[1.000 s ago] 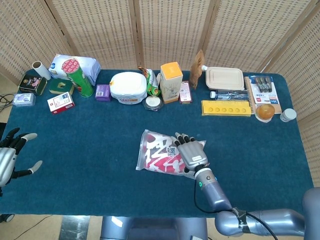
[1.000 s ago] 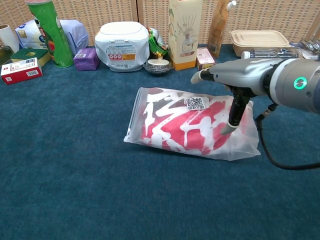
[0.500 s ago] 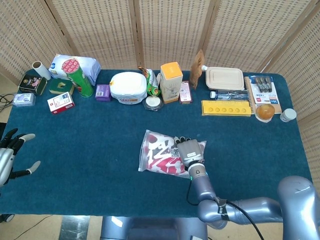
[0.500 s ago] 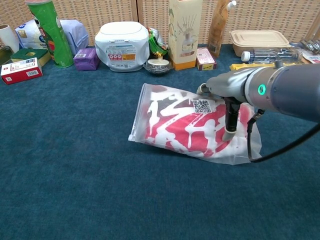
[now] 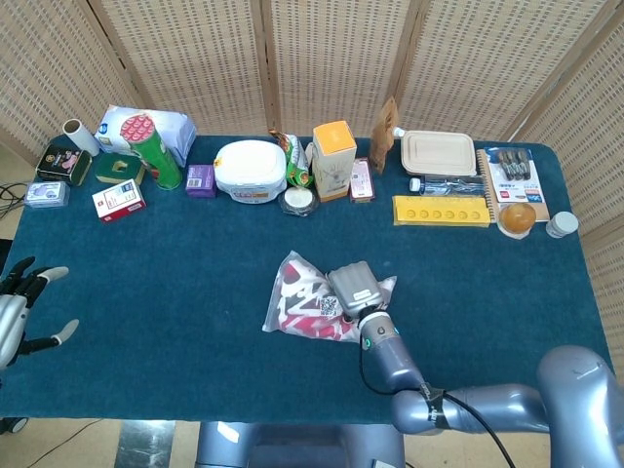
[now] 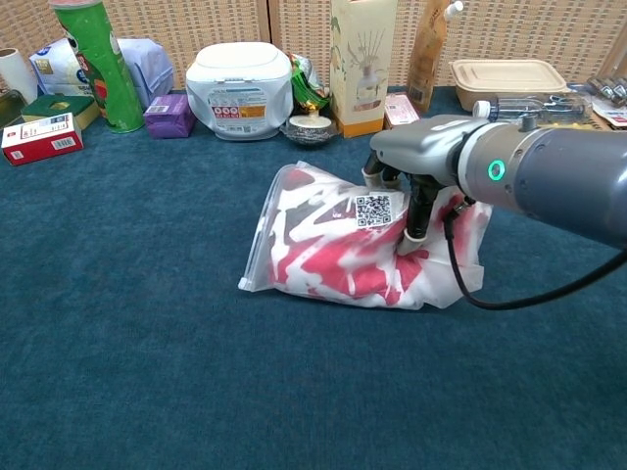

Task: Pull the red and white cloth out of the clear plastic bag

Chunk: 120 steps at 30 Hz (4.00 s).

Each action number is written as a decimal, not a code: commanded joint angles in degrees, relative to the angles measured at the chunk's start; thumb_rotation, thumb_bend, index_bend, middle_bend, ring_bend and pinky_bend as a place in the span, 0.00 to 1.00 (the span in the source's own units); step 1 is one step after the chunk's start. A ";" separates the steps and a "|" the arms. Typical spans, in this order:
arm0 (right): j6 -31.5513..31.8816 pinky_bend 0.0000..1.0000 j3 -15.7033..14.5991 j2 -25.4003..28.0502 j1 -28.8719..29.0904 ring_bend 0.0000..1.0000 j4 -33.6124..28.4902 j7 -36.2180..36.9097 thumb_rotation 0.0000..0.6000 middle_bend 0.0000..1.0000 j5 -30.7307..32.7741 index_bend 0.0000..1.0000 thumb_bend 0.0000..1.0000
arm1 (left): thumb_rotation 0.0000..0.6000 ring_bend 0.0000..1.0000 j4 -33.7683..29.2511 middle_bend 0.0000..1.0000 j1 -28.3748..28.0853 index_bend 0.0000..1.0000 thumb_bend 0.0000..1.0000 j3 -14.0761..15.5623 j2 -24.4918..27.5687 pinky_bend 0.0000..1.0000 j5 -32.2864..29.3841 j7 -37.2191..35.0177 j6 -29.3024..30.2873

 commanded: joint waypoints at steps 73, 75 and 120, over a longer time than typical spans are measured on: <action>-25.99 0.94 3.34 16.19 -10.54 0.99 -4.26 63.03 1.00 0.78 -35.92 0.81 0.26 | 0.95 0.91 -5.58 0.94 -38.97 0.33 0.21 -7.16 -10.24 0.89 -25.13 5.74 -41.67; -25.71 0.94 3.35 16.21 -10.52 0.99 -4.51 63.30 1.00 0.78 -36.28 0.81 0.26 | 0.94 0.91 -5.24 0.94 -39.88 0.33 0.21 -7.21 -11.26 0.89 -26.70 5.53 -42.23; -25.32 0.72 0.01 14.43 -8.37 0.70 -1.67 61.83 1.00 0.55 -35.58 0.51 0.26 | 1.00 0.96 1.42 1.00 -42.60 0.78 0.52 -4.58 -18.29 0.91 -34.15 4.95 -37.79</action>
